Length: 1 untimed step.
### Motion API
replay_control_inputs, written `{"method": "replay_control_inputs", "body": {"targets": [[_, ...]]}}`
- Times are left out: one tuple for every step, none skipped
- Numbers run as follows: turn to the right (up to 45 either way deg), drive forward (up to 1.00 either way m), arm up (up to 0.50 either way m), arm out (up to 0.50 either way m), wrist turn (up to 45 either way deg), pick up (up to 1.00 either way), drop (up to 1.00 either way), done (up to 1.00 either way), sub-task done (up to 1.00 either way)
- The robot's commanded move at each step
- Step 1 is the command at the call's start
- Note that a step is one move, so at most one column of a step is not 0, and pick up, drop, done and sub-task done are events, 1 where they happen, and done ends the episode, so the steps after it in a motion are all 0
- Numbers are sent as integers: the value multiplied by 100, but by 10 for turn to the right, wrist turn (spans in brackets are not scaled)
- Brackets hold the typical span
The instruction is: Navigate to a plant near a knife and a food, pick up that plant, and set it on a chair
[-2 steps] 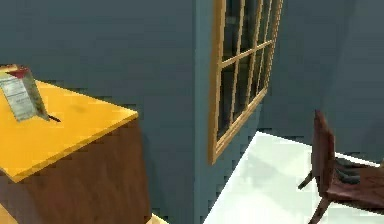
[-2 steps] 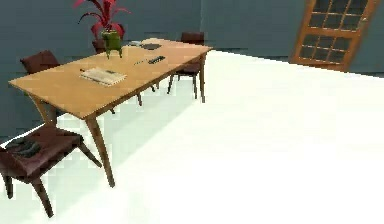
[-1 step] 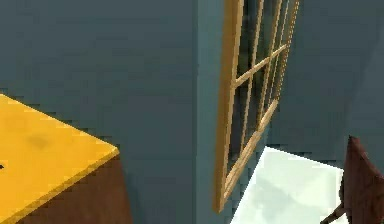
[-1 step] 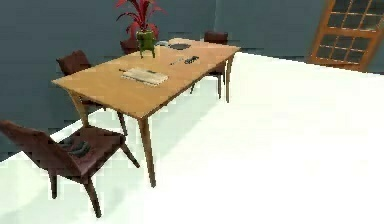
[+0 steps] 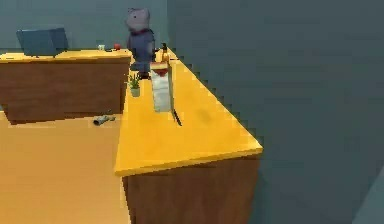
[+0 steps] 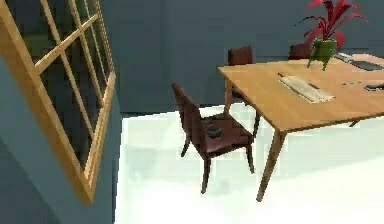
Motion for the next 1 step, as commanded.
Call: {"method": "replay_control_inputs", "body": {"targets": [[-450,0,0,0,0,0,0,0,0]]}}
